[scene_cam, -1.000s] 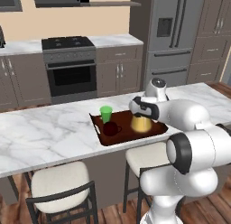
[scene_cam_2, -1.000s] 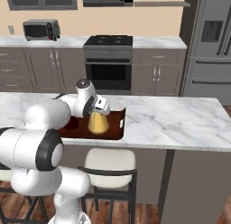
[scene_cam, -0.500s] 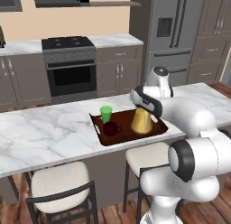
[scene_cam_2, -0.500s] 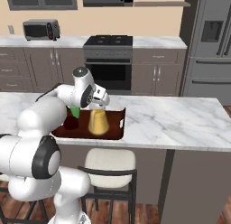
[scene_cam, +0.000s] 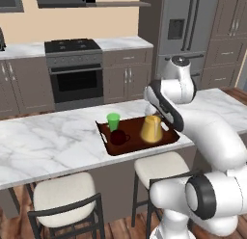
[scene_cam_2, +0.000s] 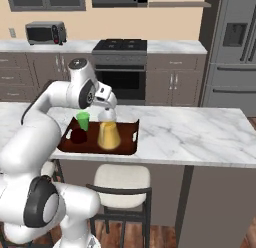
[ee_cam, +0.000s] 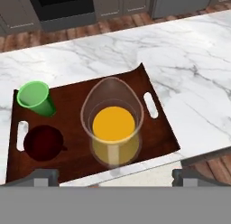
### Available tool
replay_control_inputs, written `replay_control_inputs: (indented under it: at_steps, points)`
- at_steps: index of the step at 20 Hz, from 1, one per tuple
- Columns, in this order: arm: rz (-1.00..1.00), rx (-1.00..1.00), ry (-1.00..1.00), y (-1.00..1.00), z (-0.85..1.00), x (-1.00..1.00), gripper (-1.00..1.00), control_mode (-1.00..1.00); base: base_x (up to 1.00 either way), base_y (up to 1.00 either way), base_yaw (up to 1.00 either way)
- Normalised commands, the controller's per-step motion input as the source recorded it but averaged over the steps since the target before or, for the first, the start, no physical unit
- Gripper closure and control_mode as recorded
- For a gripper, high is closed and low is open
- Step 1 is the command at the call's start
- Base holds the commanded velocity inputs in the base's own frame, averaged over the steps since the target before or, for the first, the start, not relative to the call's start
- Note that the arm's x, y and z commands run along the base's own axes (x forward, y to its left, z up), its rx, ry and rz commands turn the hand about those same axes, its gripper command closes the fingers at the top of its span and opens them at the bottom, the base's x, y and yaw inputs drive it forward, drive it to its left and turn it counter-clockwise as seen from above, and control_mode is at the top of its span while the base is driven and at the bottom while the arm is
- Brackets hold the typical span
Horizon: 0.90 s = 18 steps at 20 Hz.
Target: There is a tray on the dining counter. Grab the cup, mug, and pitcher and place them on the tray. The pitcher may be placed next to the tray if it cannot fit the tray.
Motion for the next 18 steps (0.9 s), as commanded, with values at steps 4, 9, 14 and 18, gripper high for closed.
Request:
replay_control_inputs:
  at_steps: [4,9,14,18]
  points:
    - [-0.01,-0.01,0.0,0.0,0.16,-1.0,-1.0,-1.0,0.0,0.0,0.0]
    - [0.0,0.0,0.0,0.0,0.06,-0.97,-1.0,-1.0,0.0,0.0,0.0]
    - [0.0,0.0,0.0,0.0,0.01,-0.86,-1.0,-1.0,0.0,0.0,0.0]
    - [0.0,0.0,0.0,0.0,0.0,-0.86,-1.0,-1.0,0.0,0.0,0.0]
